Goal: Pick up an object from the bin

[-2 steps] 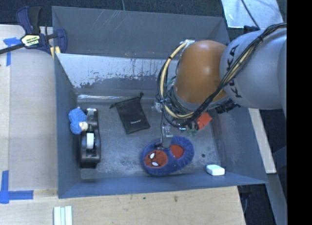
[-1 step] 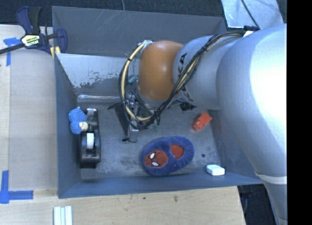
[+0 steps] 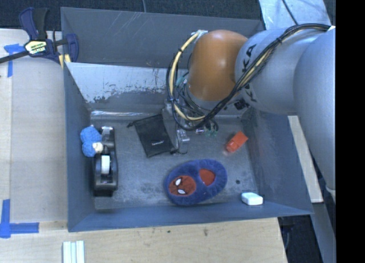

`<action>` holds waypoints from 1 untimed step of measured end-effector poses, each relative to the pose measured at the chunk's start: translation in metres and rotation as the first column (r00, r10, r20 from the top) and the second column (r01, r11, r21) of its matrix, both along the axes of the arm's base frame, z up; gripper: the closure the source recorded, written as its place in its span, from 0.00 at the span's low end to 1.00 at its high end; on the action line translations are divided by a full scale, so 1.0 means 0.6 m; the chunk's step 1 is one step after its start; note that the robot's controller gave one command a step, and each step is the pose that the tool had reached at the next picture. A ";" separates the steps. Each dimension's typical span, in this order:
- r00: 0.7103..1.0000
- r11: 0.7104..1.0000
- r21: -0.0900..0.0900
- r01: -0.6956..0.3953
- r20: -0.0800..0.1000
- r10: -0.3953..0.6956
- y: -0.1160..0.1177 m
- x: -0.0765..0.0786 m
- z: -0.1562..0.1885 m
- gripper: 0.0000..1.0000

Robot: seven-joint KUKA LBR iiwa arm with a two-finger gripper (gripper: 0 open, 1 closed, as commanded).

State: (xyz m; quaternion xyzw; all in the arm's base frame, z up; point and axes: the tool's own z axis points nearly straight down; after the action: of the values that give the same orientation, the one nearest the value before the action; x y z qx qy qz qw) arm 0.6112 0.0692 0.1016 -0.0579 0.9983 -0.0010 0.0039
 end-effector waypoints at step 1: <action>0.995 0.995 0.003 -0.095 -0.002 0.095 0.055 0.029 -0.002 0.00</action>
Offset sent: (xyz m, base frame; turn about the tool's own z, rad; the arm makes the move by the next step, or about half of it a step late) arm 0.0158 0.0326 -0.0016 -0.0946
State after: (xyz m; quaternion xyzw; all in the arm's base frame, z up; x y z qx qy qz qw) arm 0.6284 0.1024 0.1006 -0.1052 0.9944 0.0006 0.0031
